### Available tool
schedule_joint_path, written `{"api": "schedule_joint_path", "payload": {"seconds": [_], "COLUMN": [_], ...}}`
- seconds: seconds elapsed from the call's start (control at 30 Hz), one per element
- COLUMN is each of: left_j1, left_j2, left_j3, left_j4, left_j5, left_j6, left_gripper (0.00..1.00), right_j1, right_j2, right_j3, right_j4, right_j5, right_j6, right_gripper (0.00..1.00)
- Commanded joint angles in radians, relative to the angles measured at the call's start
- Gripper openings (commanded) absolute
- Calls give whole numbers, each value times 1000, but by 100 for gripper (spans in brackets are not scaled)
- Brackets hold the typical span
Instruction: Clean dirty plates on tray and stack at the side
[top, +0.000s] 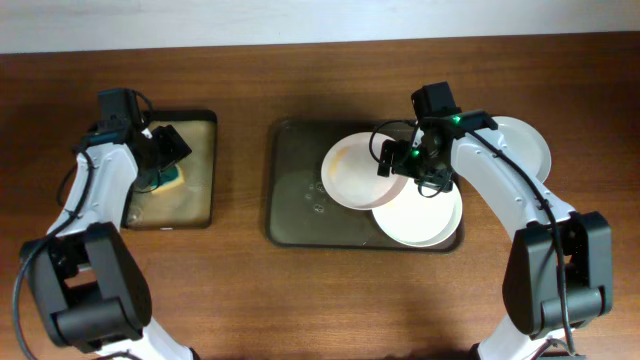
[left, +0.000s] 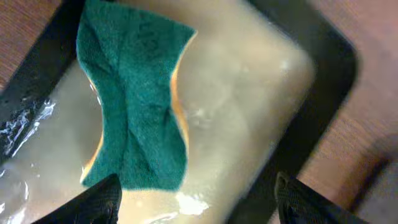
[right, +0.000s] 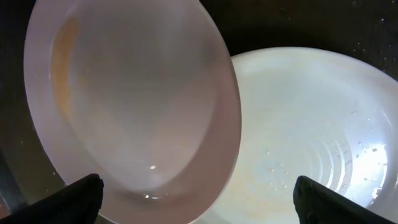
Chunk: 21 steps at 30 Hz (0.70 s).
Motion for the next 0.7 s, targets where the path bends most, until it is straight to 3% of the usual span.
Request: {"api": "schedule_joint_path", "payload": {"seconds": [0.0, 0.03, 0.07, 0.2, 0.27, 0.4, 0.5, 0.6, 0.67], "left_j1": [5, 5, 5, 5, 5, 5, 5, 5, 0], "left_j2": [-162, -195, -218, -229, -229, -229, -229, -229, -229], "left_j3": [41, 41, 41, 41, 41, 41, 41, 41, 41], "left_j4": [-25, -40, -61, -122, -142, -145, -156, -167, -171], "left_j5": [37, 37, 37, 37, 37, 37, 37, 36, 37], "left_j6": [20, 20, 20, 20, 20, 20, 20, 20, 20], "left_gripper": [77, 82, 100, 99, 100, 99, 99, 99, 99], "right_j1": [0, 0, 0, 0, 0, 0, 9, 33, 39], "right_j2": [5, 5, 5, 5, 5, 6, 8, 17, 17], "right_j3": [4, 3, -2, -69, -115, -161, -179, -187, -183], "right_j4": [-3, -1, 1, 34, 82, 144, 192, 229, 237], "right_j5": [71, 80, 80, 80, 74, 61, 60, 64, 83], "right_j6": [84, 110, 129, 205, 209, 232, 239, 253, 249], "right_gripper": [99, 98, 99, 97, 86, 81, 69, 44, 13]}}
